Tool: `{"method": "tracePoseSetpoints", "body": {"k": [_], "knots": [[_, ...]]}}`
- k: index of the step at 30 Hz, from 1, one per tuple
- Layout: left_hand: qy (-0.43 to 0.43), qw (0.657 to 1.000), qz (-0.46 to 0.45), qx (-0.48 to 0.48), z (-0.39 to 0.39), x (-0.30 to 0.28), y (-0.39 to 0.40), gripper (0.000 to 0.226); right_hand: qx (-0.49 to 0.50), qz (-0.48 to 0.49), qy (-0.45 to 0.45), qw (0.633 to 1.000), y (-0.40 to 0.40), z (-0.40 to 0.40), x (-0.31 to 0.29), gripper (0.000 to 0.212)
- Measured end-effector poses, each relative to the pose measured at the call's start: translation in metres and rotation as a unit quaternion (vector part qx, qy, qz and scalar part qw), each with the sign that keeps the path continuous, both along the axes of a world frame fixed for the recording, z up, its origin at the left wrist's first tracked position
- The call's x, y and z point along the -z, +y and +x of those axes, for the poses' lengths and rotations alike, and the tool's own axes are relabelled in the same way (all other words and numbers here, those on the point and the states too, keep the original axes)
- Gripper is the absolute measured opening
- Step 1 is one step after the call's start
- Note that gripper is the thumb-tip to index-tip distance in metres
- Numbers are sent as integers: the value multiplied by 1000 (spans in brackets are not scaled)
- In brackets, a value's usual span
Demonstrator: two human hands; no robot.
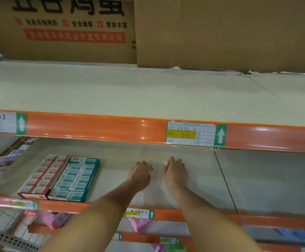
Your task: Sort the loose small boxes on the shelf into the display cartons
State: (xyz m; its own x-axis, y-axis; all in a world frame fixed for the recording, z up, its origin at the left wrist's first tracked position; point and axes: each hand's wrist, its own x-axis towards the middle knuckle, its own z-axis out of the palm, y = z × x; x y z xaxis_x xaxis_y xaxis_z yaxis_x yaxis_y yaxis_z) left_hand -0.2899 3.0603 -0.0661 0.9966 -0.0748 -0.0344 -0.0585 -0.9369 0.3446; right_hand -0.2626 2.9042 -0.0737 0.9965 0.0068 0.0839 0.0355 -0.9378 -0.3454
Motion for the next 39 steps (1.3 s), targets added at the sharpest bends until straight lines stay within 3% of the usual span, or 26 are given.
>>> {"method": "tracePoseSetpoints", "body": {"k": [6,10,13,16,21,27,39], "knots": [[2,1000,13,13,-9,1,1,36,-53,40,9,998,-3,-16,-1,19],[1,1000,19,20,-20,5,-1,37,-64,58,47,995,0,-27,-5,59],[-1,1000,22,19,-27,8,2,38,-76,75,47,993,7,-33,-5,68],[-2,1000,18,2,-35,9,12,38,-104,78,46,990,17,-39,-1,66],[6,999,28,-28,-55,11,41,36,-150,64,55,985,36,-50,9,39],[-8,999,12,-50,-77,13,73,37,-107,78,67,989,56,-59,15,59],[-44,998,-4,-53,-87,0,109,41,-136,96,43,985,88,-66,3,50]]}}
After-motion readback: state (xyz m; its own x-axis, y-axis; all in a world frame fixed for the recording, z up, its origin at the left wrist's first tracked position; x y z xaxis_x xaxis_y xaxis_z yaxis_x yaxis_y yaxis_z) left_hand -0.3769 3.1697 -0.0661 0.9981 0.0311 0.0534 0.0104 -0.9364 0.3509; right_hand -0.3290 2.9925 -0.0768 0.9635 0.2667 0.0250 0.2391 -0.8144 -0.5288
